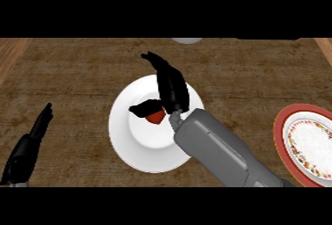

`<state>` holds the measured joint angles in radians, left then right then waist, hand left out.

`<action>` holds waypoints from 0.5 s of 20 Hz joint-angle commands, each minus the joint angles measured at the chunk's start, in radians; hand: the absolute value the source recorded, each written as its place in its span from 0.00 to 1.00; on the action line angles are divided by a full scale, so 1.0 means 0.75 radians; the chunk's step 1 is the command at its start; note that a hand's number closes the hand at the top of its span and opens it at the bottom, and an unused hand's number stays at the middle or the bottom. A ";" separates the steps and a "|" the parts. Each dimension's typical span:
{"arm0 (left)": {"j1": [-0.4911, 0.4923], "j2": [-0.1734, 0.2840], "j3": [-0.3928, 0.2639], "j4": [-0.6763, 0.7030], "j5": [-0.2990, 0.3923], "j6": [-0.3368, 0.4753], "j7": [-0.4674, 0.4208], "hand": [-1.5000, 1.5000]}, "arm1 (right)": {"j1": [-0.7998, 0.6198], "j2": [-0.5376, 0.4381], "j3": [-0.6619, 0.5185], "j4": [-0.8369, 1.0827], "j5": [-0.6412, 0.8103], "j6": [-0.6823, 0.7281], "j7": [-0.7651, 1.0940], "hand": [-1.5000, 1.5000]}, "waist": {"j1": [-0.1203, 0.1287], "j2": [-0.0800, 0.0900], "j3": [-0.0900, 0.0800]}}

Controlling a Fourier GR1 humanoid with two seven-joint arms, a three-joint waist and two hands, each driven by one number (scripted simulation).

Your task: Pick the bell pepper from the plate and place it in the plate

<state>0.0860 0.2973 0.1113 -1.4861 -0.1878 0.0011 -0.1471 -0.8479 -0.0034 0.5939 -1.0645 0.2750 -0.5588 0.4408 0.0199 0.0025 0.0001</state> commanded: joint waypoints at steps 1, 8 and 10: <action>0.026 -0.019 -0.013 -0.067 -0.019 0.017 0.057 0.50 | 0.059 -0.030 -0.132 -0.055 -0.014 -0.092 -0.058 0.00 | -0.022 -0.005 0.001; 0.029 -0.002 0.026 -0.044 0.002 -0.004 0.022 0.50 | 0.301 -0.204 -0.412 -0.331 -0.320 0.035 -0.294 0.00 | -0.038 -0.004 0.002; -0.005 -0.053 -0.013 -0.016 -0.056 0.055 0.025 0.50 | 0.364 -0.252 -0.478 -0.356 -0.386 0.116 -0.419 0.00 | -0.035 -0.002 0.001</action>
<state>0.0926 0.2851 0.1195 -1.5060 -0.1973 0.0093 -0.1262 -0.6582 -0.1304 0.3353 -1.2589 0.0904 -0.5434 0.2537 -0.0048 -0.0001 0.0011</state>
